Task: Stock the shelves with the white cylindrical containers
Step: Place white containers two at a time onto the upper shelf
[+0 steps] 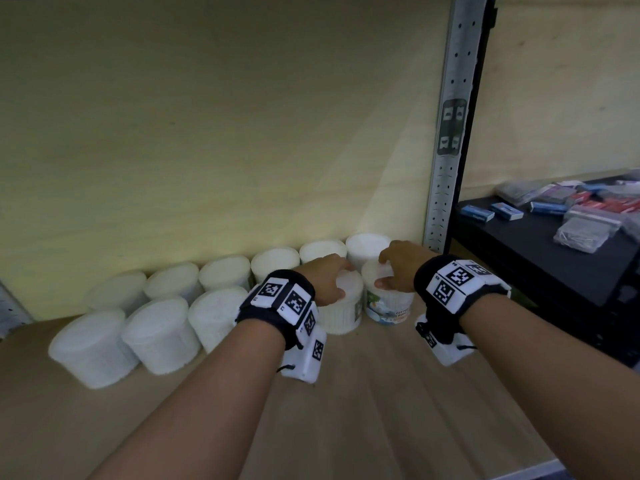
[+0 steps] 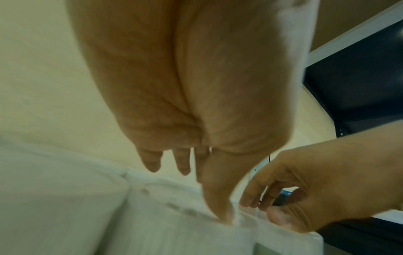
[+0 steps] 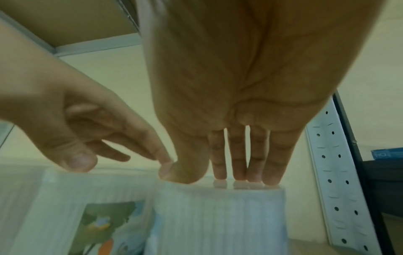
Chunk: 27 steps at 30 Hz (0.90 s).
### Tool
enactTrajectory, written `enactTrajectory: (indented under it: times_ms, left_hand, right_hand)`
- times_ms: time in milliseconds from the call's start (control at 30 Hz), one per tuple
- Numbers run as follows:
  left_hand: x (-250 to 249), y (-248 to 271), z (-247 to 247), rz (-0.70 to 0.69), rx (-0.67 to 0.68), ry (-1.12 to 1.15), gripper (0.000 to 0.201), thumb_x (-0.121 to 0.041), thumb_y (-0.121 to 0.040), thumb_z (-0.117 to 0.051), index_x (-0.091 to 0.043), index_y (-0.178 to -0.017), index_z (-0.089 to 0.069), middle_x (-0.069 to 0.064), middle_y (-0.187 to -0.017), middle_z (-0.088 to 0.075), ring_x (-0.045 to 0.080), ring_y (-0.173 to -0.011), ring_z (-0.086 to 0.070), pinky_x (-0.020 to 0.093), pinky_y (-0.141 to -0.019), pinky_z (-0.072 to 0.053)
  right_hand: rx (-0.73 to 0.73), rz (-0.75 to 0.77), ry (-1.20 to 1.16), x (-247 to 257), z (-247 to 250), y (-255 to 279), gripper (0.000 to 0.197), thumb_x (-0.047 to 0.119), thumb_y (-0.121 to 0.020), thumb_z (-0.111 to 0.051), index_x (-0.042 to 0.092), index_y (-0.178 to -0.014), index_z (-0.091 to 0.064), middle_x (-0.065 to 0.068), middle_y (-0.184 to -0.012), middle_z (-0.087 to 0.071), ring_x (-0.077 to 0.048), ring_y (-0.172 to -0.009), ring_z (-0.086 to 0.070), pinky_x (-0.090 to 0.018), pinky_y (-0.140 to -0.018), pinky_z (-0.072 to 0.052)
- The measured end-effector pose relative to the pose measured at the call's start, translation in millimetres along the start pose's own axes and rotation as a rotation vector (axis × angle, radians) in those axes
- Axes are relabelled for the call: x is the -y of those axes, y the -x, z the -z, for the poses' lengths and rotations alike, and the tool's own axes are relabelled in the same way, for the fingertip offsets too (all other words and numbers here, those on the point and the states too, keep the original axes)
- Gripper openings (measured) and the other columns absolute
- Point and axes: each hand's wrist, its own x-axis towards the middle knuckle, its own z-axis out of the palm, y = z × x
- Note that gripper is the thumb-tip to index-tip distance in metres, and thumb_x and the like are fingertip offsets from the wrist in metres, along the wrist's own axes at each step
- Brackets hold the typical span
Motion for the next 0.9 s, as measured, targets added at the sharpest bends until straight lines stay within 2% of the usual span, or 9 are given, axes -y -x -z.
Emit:
enactTrajectory:
  times_ms: [67,167,300,433,700,833,900]
  left_hand:
    - [1.7,0.0,4.1,-0.009,-0.073,0.057,0.055,-0.015,-0.091,-0.056,-0.019,-0.142,-0.037,0.004,-0.150,-0.030,0.025,-0.137,-0.033,0.033,-0.110,-0.032]
    - [-1.4,-1.9,5.2,0.054,-0.215,0.054,0.047,-0.029,-0.093,-0.053,-0.019,-0.137,-0.043,0.007,-0.143,-0.033,0.030,-0.135,-0.029,0.041,-0.110,-0.032]
    - [-5.7,-5.0,-4.9,0.144,-0.177,-0.030,0.058,-0.043,-0.091,-0.052,-0.012,-0.139,-0.040,0.013,-0.142,-0.033,0.033,-0.134,-0.030,0.042,-0.110,-0.031]
    - [-8.3,-8.2,-12.9,0.174,-0.150,-0.104,0.064,-0.049,-0.089,-0.055,-0.010,-0.137,-0.040,0.015,-0.142,-0.034,0.033,-0.131,-0.035,0.042,-0.109,-0.034]
    - [-9.1,-8.9,-9.0,0.120,-0.101,-0.112,0.057,-0.038,-0.091,-0.057,-0.011,-0.138,-0.040,0.012,-0.141,-0.037,0.029,-0.129,-0.039,0.038,-0.105,-0.037]
    - [-5.8,-5.5,-2.3,0.052,-0.021,-0.058,0.055,-0.020,-0.091,-0.059,-0.016,-0.141,-0.037,0.006,-0.146,-0.036,0.024,-0.132,-0.040,0.032,-0.106,-0.037]
    - [-3.9,-5.8,0.3,0.043,0.010,-0.026,0.056,-0.008,-0.089,-0.056,-0.019,-0.141,-0.039,0.005,-0.146,-0.039,0.023,-0.131,-0.043,0.032,-0.106,-0.041]
  right_hand:
    - [-0.001,0.007,-0.001,-1.0,0.4,0.0,0.060,0.048,-0.093,-0.051,0.006,-0.136,-0.046,-0.012,-0.139,-0.047,-0.026,-0.129,-0.045,-0.033,-0.106,-0.038]
    - [0.001,0.019,0.004,-3.1,0.0,0.0,0.061,0.048,-0.093,-0.050,0.006,-0.136,-0.046,-0.012,-0.139,-0.046,-0.026,-0.129,-0.044,-0.033,-0.106,-0.037]
    - [-0.005,0.031,0.016,-4.0,-1.2,-0.6,0.061,0.049,-0.092,-0.051,0.007,-0.135,-0.046,-0.012,-0.138,-0.047,-0.026,-0.127,-0.046,-0.034,-0.105,-0.037]
    - [-0.012,0.035,0.023,-4.0,-2.2,-0.4,0.060,0.049,-0.092,-0.051,0.007,-0.135,-0.047,-0.012,-0.137,-0.047,-0.027,-0.126,-0.046,-0.034,-0.104,-0.038]
    - [-0.024,0.038,0.019,-5.0,-2.9,-1.8,0.060,0.049,-0.092,-0.051,0.006,-0.134,-0.048,-0.013,-0.136,-0.050,-0.027,-0.125,-0.048,-0.034,-0.104,-0.039]
    - [-0.027,0.035,0.017,-5.1,-2.9,-2.5,0.061,0.049,-0.092,-0.051,0.006,-0.135,-0.048,-0.012,-0.137,-0.049,-0.027,-0.126,-0.047,-0.034,-0.104,-0.038]
    - [-0.029,0.034,0.018,-4.9,-2.8,-2.4,0.061,0.049,-0.092,-0.051,0.006,-0.134,-0.048,-0.012,-0.136,-0.050,-0.027,-0.126,-0.048,-0.034,-0.105,-0.039]
